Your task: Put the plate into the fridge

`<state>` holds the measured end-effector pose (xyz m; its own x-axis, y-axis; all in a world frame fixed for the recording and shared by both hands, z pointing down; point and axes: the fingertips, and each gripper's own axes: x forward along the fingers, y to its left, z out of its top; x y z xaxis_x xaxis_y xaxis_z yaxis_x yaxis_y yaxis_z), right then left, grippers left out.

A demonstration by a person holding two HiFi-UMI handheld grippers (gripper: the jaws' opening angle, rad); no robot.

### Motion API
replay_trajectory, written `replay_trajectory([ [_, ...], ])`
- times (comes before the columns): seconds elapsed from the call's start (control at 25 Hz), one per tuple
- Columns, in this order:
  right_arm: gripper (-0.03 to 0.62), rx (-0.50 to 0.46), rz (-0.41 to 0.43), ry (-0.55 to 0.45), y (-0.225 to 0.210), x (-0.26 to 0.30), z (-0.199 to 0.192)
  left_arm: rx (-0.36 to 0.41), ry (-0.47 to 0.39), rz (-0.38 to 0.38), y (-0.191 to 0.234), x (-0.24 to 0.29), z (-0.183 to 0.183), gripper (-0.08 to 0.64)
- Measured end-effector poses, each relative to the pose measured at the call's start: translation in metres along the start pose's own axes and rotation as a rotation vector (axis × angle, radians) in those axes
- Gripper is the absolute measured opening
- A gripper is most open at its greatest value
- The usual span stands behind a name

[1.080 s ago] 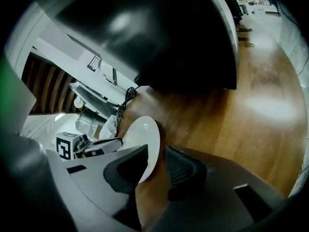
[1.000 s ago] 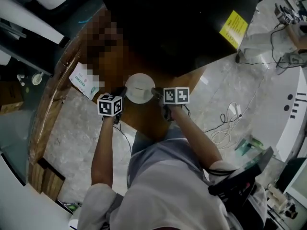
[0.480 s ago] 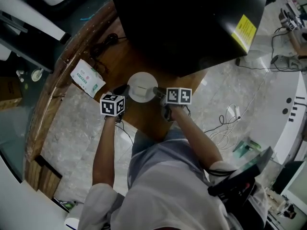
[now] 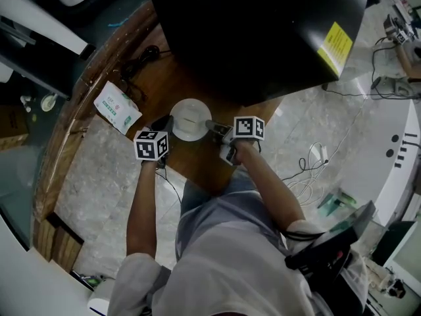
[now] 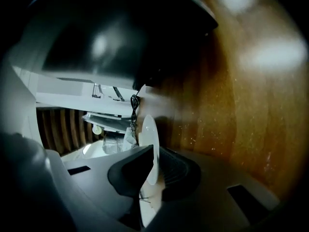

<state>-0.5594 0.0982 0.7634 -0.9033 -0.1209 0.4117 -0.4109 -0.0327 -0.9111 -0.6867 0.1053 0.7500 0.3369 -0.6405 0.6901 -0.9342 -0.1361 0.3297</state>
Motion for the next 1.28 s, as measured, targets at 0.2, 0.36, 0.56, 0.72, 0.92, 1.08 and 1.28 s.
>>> replay_trajectory([
  [0.2, 0.037, -0.042, 0.037, 0.042, 0.008, 0.009, -0.018, 0.045, 0.018, -0.006, -0.003, 0.001, -0.003, 0.021],
  [0.36, 0.029, -0.007, 0.050, 0.018, 0.008, 0.014, -0.020, 0.072, 0.036, -0.017, -0.003, 0.001, -0.007, 0.021],
  [0.56, 0.025, -0.041, 0.019, -0.001, 0.003, 0.017, -0.019, 0.096, 0.017, -0.012, 0.000, 0.003, -0.008, 0.021],
  [0.72, 0.023, -0.031, 0.015, -0.021, 0.001, 0.017, -0.022, 0.121, -0.022, -0.003, 0.004, 0.000, -0.010, 0.021],
  [0.92, 0.023, -0.034, 0.026, -0.043, -0.005, -0.006, -0.016, 0.120, -0.068, -0.009, -0.014, 0.006, -0.009, 0.020],
  [1.08, 0.023, -0.051, 0.035, -0.055, -0.003, -0.032, -0.010, 0.129, -0.109, -0.026, -0.043, 0.006, -0.003, 0.020],
  [1.28, 0.023, -0.067, 0.055, -0.054, -0.009, -0.096, 0.000, 0.143, -0.185, -0.034, -0.114, 0.009, 0.012, 0.020],
])
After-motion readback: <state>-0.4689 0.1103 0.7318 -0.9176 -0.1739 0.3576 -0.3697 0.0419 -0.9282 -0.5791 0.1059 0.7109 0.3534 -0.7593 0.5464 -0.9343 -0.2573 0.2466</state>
